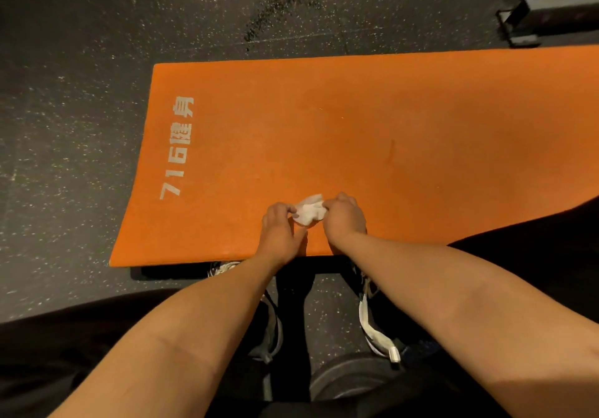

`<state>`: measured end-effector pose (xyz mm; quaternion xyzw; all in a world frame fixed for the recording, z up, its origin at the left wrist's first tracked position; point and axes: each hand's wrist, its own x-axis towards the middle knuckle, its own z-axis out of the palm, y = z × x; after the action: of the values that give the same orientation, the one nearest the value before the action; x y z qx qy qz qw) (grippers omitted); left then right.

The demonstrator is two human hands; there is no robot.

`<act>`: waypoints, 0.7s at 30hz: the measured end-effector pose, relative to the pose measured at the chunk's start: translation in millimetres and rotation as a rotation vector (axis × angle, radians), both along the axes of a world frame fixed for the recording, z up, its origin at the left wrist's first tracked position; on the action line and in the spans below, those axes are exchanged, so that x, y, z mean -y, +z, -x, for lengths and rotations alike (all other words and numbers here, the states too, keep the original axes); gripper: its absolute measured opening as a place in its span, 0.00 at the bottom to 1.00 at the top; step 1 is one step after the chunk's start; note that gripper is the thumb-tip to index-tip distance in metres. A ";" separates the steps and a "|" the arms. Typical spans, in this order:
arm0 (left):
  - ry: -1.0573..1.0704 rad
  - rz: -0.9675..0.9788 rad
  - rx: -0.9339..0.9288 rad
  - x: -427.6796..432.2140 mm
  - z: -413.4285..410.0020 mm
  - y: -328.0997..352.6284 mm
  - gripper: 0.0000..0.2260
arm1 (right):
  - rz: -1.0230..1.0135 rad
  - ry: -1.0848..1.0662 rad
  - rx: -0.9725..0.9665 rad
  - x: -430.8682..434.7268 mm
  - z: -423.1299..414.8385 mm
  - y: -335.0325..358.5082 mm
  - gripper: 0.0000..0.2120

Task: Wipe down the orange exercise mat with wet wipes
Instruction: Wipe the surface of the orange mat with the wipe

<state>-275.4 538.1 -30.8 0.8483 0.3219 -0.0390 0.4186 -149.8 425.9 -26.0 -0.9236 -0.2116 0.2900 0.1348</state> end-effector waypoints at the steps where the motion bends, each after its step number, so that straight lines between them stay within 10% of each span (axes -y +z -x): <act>1: -0.024 -0.014 -0.043 0.0 5.3 0.0 0.19 | 0.008 -0.033 -0.006 4.7 -2.7 2.4 0.19; 21: -0.227 -0.170 -0.124 21.3 38.1 -3.4 0.13 | -0.091 0.123 0.076 28.6 22.4 -1.7 0.20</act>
<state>-313.5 516.8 -34.2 0.9076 0.2513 -0.1110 0.3176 -172.2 397.4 -27.8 -0.9121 -0.2860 0.2523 0.1503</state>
